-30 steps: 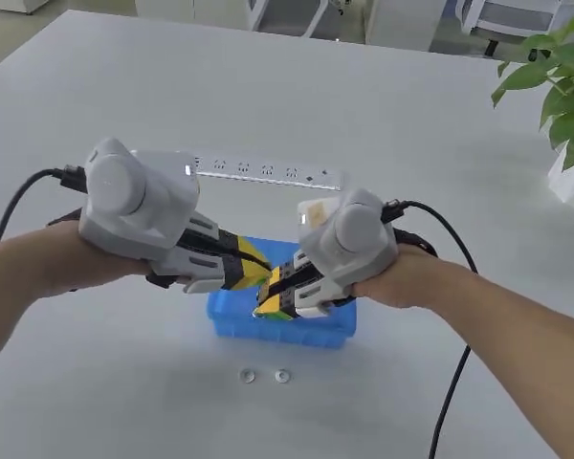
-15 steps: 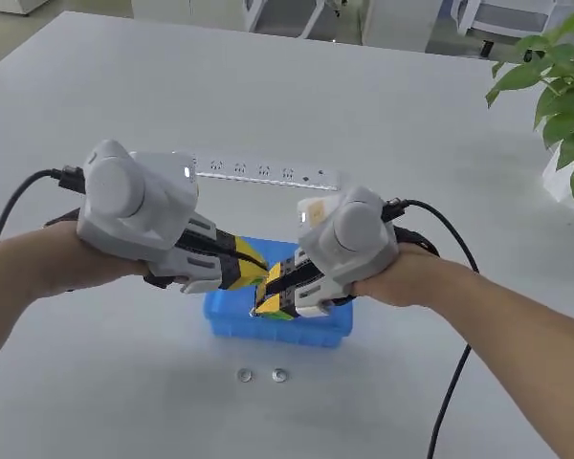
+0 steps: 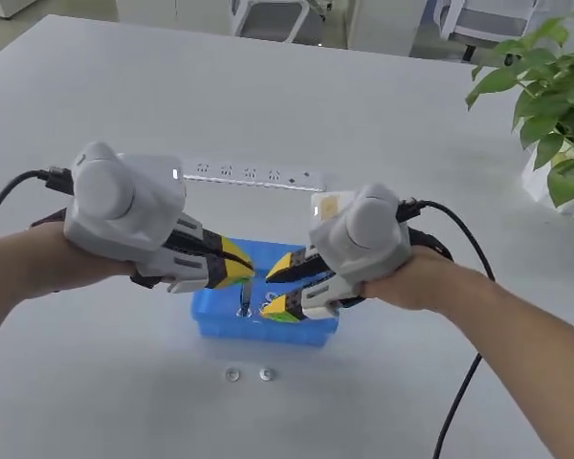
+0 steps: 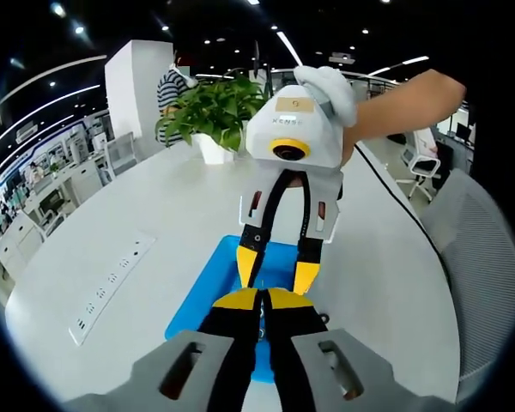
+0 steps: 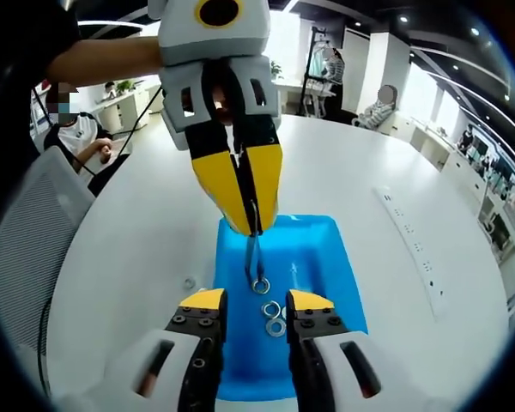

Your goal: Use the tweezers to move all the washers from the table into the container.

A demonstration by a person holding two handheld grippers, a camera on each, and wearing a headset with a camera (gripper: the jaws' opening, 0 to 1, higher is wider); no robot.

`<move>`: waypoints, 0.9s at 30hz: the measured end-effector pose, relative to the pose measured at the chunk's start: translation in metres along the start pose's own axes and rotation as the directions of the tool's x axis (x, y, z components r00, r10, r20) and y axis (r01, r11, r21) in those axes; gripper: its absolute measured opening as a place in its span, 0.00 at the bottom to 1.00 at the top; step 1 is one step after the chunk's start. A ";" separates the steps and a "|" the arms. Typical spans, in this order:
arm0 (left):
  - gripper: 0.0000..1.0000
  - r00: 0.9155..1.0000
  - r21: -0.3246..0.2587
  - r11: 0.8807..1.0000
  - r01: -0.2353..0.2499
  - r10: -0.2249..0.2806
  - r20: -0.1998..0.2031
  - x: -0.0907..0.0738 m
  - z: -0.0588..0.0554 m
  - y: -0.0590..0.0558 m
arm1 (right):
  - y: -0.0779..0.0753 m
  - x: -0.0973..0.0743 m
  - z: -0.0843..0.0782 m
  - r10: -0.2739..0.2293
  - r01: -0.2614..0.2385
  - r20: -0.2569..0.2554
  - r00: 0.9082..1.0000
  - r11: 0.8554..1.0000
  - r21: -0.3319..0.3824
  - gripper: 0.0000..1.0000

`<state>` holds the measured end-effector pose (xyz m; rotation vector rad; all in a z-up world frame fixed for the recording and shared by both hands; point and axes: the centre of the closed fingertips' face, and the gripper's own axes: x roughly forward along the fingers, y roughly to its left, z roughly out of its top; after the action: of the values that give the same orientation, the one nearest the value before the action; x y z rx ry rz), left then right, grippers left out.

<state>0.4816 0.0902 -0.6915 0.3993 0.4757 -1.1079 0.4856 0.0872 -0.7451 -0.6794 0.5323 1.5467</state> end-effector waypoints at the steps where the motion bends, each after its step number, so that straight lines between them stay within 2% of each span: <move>1: 0.05 1.000 -0.001 1.000 -0.002 0.002 0.003 -0.001 0.001 0.000 | 0.000 -0.005 0.000 -0.012 0.012 0.007 1.000 1.000 0.015 0.30; 8: 0.05 1.000 0.001 1.000 -0.009 0.009 0.012 -0.004 0.006 0.001 | -0.002 -0.030 -0.010 -0.081 0.079 0.020 0.996 0.994 0.075 0.34; 11: 0.05 1.000 0.001 1.000 -0.012 0.012 0.020 -0.007 0.010 0.000 | -0.001 -0.035 -0.015 -0.094 0.093 0.018 0.995 0.992 0.086 0.37; 19: 0.05 1.000 0.003 1.000 -0.017 0.017 0.010 -0.013 0.013 -0.001 | 0.006 -0.047 -0.029 -0.140 0.138 0.010 0.990 0.980 0.147 0.44; 27: 0.05 0.999 0.005 0.999 -0.033 0.033 0.013 -0.024 0.022 -0.005 | 0.019 -0.060 -0.034 -0.194 0.187 0.017 0.981 0.963 0.196 0.53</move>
<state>0.4721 0.0944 -0.6600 0.4029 0.4530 -1.0790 0.4718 0.0194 -0.7288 -0.5353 0.5656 1.3053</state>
